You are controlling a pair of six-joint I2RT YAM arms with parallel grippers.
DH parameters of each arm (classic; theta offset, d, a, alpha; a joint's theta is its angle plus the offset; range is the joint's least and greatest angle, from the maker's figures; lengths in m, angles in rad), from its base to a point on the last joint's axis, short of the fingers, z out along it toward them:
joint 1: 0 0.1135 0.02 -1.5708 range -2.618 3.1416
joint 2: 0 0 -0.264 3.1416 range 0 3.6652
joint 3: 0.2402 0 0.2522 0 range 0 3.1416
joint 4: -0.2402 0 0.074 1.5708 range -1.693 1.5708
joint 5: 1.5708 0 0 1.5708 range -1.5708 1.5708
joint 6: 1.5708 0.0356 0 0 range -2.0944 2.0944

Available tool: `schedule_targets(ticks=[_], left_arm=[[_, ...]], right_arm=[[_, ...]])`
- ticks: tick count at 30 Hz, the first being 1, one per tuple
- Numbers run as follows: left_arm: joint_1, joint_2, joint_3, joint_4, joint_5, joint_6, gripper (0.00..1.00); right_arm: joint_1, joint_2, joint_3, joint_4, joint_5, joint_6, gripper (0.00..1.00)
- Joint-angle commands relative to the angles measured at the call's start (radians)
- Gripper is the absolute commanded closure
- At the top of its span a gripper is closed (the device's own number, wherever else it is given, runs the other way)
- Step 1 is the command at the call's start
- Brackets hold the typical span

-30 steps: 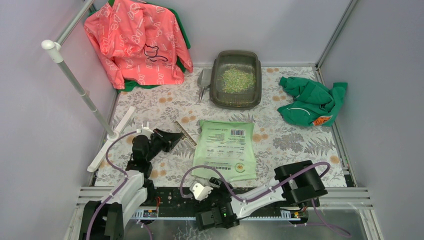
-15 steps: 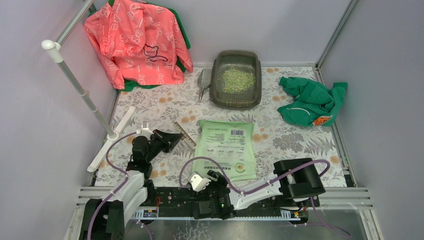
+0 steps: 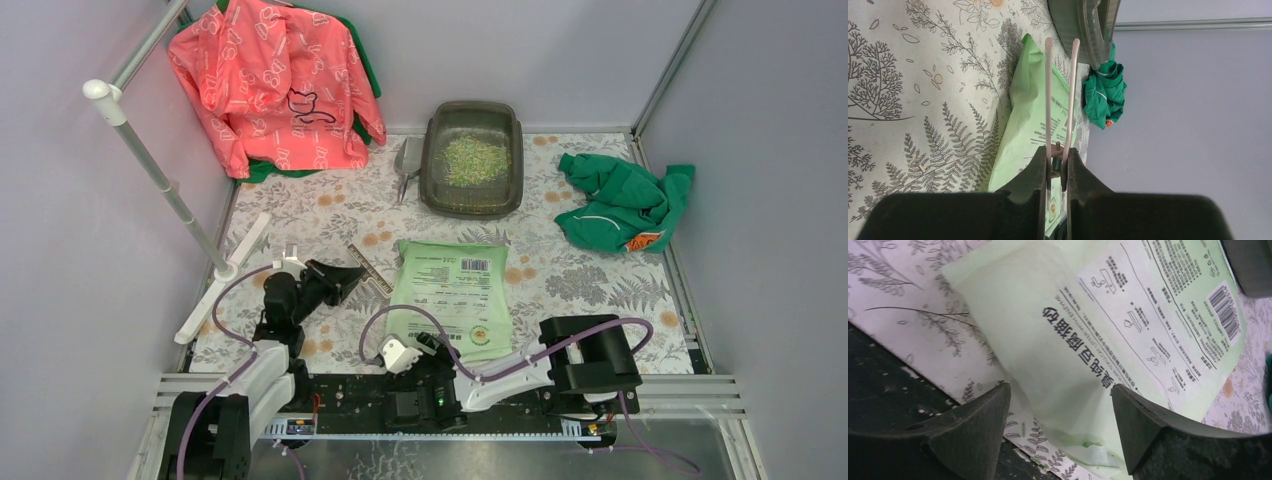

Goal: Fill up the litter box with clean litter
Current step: Clamp the cat litter bag at the center of the board.

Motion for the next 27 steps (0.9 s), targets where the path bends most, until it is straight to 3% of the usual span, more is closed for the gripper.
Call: schedule_targets(ticks=[1, 15, 27], left_arm=[[0.011, 0.007, -0.009, 0.081, 0.022, -0.001, 0.98], [0.016, 0.014, -0.009, 0.098, 0.028, -0.007, 0.98], [0.016, 0.027, 0.002, 0.098, 0.032, -0.004, 0.98]], right_arm=[[-0.032, -0.006, 0.001, -0.070, 0.061, 0.059, 0.18], [-0.089, -0.149, -0.019, -0.162, 0.137, 0.082, 0.19], [-0.208, -0.216, -0.050, -0.087, 0.115, -0.030, 0.18]])
